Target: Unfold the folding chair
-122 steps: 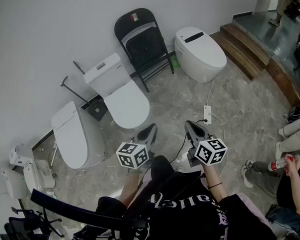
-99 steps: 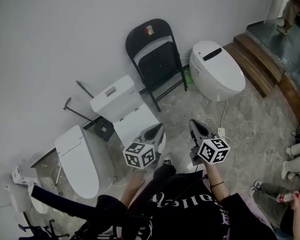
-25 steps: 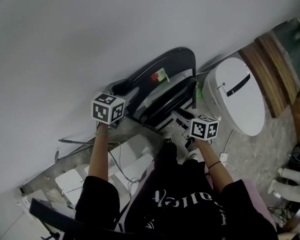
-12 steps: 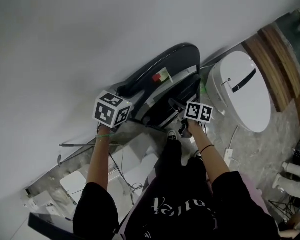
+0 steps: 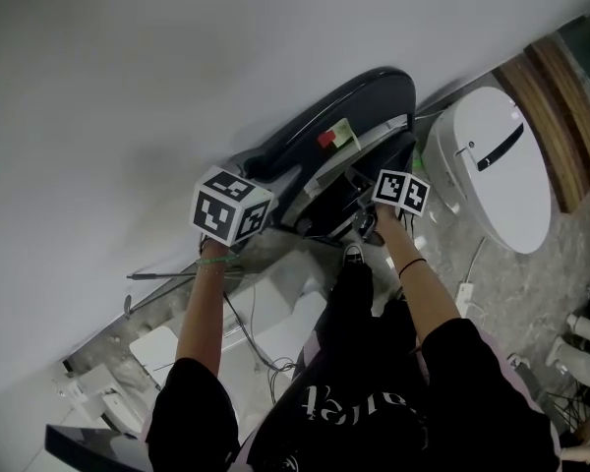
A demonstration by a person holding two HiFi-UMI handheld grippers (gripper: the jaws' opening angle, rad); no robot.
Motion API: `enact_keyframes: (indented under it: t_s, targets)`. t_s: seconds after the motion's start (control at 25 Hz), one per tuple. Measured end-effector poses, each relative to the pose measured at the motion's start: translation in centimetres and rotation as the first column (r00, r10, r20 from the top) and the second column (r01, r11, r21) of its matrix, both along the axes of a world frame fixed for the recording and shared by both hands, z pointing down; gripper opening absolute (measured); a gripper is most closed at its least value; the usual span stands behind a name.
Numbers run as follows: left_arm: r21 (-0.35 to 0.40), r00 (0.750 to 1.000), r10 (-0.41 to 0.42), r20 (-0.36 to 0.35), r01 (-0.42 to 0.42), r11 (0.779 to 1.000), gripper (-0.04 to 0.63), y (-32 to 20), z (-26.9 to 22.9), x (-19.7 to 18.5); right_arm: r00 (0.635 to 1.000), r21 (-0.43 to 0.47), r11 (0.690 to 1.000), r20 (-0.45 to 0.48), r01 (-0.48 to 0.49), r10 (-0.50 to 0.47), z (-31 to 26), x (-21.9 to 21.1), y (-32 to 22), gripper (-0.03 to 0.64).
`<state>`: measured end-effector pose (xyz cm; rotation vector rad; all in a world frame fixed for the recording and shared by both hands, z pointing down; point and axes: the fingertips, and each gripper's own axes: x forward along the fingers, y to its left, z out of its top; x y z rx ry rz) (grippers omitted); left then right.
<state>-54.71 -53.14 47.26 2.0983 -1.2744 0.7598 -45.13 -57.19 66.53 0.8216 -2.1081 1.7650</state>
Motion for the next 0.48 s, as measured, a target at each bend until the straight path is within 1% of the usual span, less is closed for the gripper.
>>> enact_keyframes:
  t_s: [0.08,0.2,0.28,0.48]
  targets:
    - [-0.004,1.000,0.000,-0.002,0.000,1.000,0.126,0.1,0.1,0.0,1.000,0.005,1.000,0.031,-0.003,0.003,-0.1,0.1,0.1,0.135]
    - [-0.010,1.000,0.001,-0.003,-0.001,1.000,0.122,0.5,-0.1,0.2,0.998,0.015,1.000,0.067,-0.014,0.013,-0.8,0.4,0.7,0.104]
    - [-0.010,1.000,0.002,-0.002,-0.002,1.000,0.120,0.8,-0.3,0.5,0.995,0.000,0.999,0.094,-0.034,0.034,-1.0,0.7,1.0,0.090]
    - [-0.005,1.000,0.003,0.006,-0.003,1.000,0.116,1.8,-0.7,2.5,0.988,0.011,0.999,0.148,-0.053,0.051,-1.7,3.1,2.1,0.082]
